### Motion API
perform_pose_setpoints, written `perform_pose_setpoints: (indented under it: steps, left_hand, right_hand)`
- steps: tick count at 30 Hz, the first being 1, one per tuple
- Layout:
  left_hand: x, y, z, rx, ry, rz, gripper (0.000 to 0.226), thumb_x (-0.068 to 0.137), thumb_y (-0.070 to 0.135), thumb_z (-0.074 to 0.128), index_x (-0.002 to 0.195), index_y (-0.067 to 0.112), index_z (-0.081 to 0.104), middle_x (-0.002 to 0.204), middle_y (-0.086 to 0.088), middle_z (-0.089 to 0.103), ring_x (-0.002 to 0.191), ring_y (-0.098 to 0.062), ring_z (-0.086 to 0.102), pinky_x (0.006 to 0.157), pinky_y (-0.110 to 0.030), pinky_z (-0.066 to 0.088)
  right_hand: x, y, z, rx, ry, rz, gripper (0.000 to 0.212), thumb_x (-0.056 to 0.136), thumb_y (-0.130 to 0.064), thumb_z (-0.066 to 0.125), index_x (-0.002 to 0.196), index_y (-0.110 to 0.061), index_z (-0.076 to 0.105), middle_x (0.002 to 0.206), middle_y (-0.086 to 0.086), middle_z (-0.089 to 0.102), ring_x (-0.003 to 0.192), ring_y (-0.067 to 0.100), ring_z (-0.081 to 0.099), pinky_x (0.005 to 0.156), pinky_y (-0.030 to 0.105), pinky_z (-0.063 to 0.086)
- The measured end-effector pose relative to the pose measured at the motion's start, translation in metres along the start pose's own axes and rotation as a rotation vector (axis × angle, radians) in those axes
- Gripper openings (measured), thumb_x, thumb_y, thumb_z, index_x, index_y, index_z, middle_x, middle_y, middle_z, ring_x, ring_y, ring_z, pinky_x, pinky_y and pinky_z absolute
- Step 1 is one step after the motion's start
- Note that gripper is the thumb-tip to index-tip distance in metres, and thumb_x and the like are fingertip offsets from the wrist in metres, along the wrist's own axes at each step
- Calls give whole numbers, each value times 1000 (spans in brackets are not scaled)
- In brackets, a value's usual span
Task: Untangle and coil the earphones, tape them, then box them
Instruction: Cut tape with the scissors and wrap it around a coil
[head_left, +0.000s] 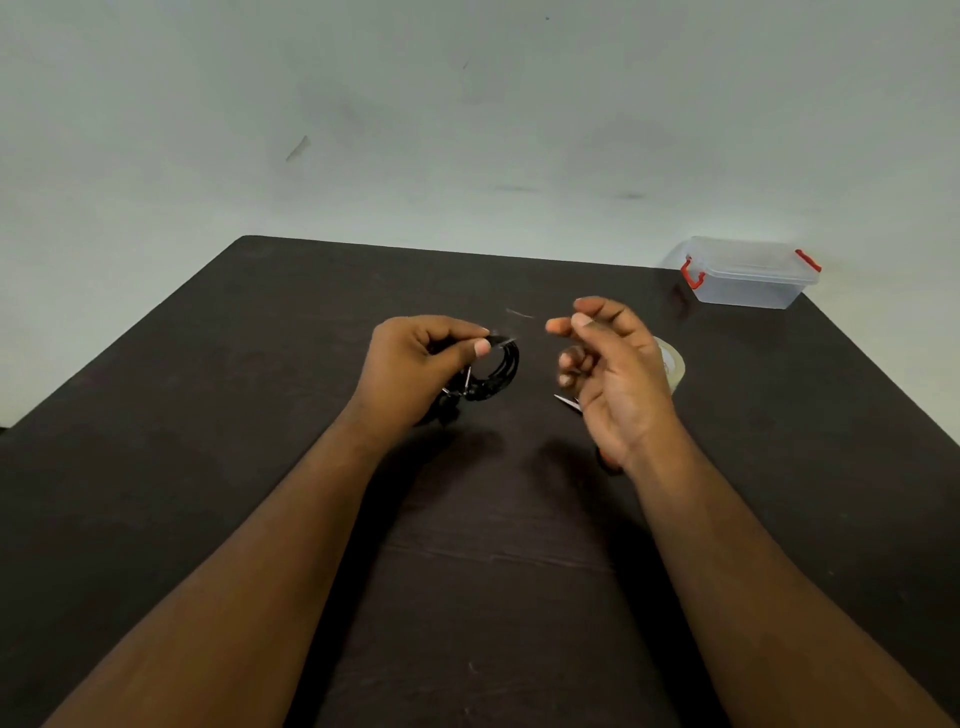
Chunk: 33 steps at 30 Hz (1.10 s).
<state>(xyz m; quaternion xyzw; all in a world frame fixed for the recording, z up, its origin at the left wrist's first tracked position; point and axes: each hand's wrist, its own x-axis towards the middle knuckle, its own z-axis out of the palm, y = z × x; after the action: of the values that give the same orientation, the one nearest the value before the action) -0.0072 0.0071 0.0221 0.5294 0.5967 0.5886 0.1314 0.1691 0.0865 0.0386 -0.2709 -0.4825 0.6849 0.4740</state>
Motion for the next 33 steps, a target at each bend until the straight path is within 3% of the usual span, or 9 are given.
perform_pose_setpoints:
  steps: [4,7,13,16,19,23,27,30,33]
  left_hand:
    - [1,4,0,-148,-113,-83,13,81,3,74,90,12,75,78,6,75,70,-6,69,67,-18,53]
    - [0,7,2,-177,-145,-104,11,80,3,75,90,8,76,79,0,76,70,-10,70,69,-22,55]
    - [-2,7,3,-138,-276,-83,13,79,4,75,92,6,75,79,3,76,75,-6,70,71,-18,52]
    - [-3,10,5,-30,-296,-14,16,79,5,76,95,8,76,83,6,74,76,-2,70,71,-14,52]
    - [-4,10,4,76,-296,66,18,79,8,77,94,18,76,85,14,73,81,-1,70,74,-13,52]
    - [-4,9,3,201,-264,167,20,81,10,77,94,25,74,84,20,69,83,3,67,72,-9,49]
    - [-6,9,10,280,-181,313,30,82,8,75,109,20,70,90,15,68,87,2,66,78,-15,53]
    - [-9,15,16,269,-188,348,60,84,4,71,134,28,47,91,3,67,86,-8,63,87,-19,50]
    - [-4,10,21,433,-175,521,42,88,3,63,128,16,59,98,-3,67,89,-15,63,109,-37,41]
  right_hand:
    - [4,10,-9,-216,-194,-62,45,80,-3,70,120,-20,63,115,4,69,98,10,63,82,27,51]
    - [4,13,-12,-308,-274,-63,44,71,-9,78,113,-19,70,113,2,71,106,14,62,95,31,50]
    - [-1,15,-4,-328,-141,-168,13,75,5,74,84,-4,74,97,7,74,99,18,68,85,28,53]
    - [-2,16,-1,-325,-61,-101,9,78,-1,74,82,-9,76,91,12,75,92,26,70,83,36,57]
    - [-4,17,6,-332,11,-9,7,81,-4,73,77,-10,75,88,16,74,85,26,70,73,35,58]
    - [-4,17,10,-379,42,68,10,81,-14,75,73,-20,74,76,2,72,76,16,67,65,30,48]
    - [-3,13,11,-286,66,136,7,79,-14,77,75,-19,74,71,3,72,66,13,67,62,28,42]
    - [-4,8,11,-98,79,241,18,79,-7,74,96,-13,71,70,3,72,58,13,64,56,25,38]
    - [-2,4,9,-6,112,319,32,81,-3,70,108,-17,60,67,2,69,56,14,62,54,26,36]
